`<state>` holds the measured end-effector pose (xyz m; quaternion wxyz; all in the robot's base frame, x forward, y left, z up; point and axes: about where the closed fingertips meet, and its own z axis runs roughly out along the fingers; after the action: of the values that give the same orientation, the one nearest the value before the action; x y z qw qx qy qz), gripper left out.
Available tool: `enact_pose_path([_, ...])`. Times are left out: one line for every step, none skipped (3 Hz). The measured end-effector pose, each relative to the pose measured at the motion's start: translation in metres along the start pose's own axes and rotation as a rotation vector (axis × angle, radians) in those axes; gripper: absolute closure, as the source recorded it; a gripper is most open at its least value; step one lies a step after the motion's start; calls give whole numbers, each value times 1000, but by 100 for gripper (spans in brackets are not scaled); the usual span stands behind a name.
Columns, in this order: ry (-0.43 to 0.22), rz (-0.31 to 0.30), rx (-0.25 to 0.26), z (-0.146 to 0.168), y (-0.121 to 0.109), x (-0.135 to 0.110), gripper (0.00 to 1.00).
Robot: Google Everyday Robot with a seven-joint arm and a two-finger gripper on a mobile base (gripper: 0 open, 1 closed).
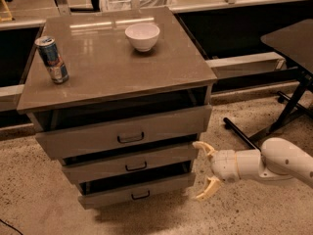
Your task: Open bottom drawer
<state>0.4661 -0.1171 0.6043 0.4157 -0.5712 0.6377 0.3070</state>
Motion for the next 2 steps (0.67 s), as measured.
enact_pose_path([55, 22, -14, 18, 1, 12, 0])
enact_pose_path([69, -52, -63, 74, 28, 49, 0])
